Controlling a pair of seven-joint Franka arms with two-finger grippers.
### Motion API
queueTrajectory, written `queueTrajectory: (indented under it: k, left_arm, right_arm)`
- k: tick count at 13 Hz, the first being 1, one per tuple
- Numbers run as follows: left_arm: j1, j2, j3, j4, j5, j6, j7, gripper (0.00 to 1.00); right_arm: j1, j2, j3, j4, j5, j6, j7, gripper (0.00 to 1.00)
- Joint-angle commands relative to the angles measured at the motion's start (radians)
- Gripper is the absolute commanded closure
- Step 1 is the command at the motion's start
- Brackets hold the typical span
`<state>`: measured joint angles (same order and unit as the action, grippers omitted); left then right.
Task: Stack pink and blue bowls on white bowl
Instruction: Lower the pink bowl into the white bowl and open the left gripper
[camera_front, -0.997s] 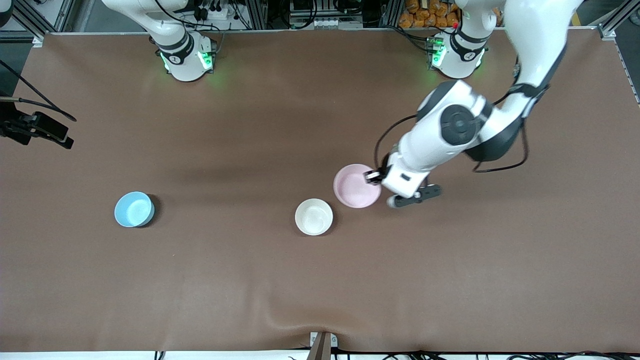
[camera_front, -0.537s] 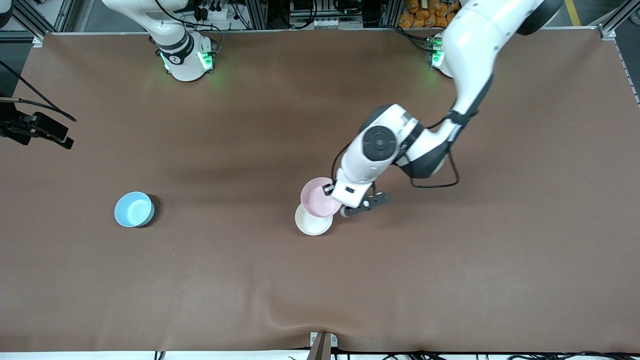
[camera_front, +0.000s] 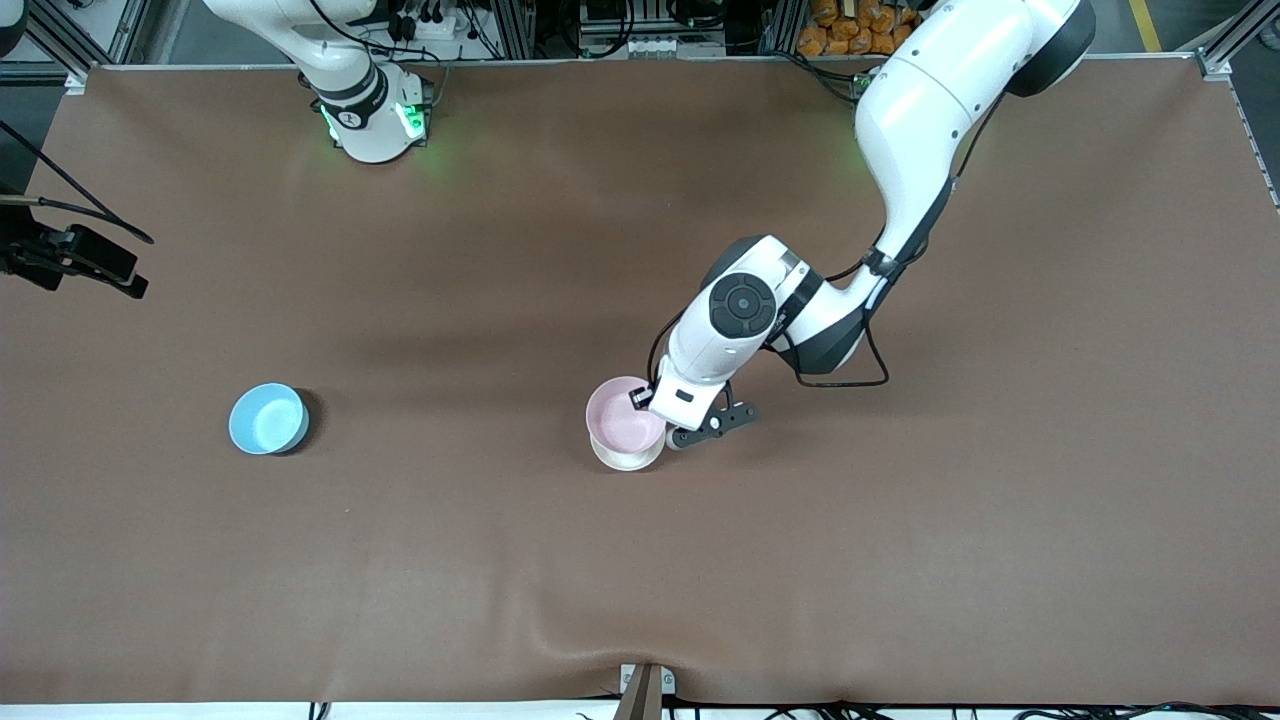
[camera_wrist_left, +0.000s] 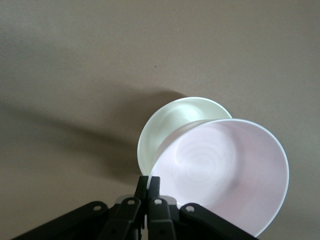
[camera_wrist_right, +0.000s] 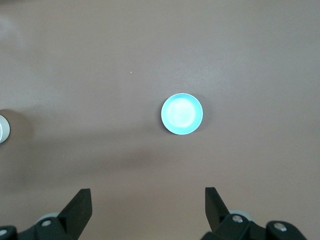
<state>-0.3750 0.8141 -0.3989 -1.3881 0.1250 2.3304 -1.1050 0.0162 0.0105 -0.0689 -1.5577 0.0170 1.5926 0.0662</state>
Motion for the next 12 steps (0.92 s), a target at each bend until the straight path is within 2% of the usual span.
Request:
queueTrajectory:
  k: [1, 7, 8, 9, 10, 12]
  left_arm:
    - [-0.022, 0.063, 0.003, 0.043, 0.013, 0.056, 0.002, 1.0]
    - [-0.019, 0.082, 0.034, 0.04, 0.016, 0.064, 0.043, 1.0]
    - [-0.021, 0.082, 0.043, 0.038, 0.015, 0.064, 0.042, 0.91]
    - [-0.025, 0.085, 0.046, 0.034, 0.013, 0.064, 0.019, 0.08]
    - [-0.042, 0.079, 0.049, 0.027, 0.018, 0.061, 0.001, 0.0]
    - [-0.045, 0.035, 0.074, 0.029, 0.028, -0.01, -0.004, 0.0]
  right_arm:
    - [0.01, 0.002, -0.002, 0.001, 0.009, 0.004, 0.009, 0.0]
    - [0.004, 0.008, -0.002, -0.001, 0.009, -0.002, 0.007, 0.0]
    - [0.007, 0.011, -0.002, -0.001, 0.009, -0.003, 0.007, 0.0]
    - [0.01, 0.016, -0.002, -0.001, 0.009, -0.003, 0.009, 0.0]
    - [0.014, 0.019, -0.002, -0.001, 0.009, -0.003, 0.009, 0.0]
    - [0.034, 0.019, -0.002, -0.001, 0.009, -0.006, 0.01, 0.0]
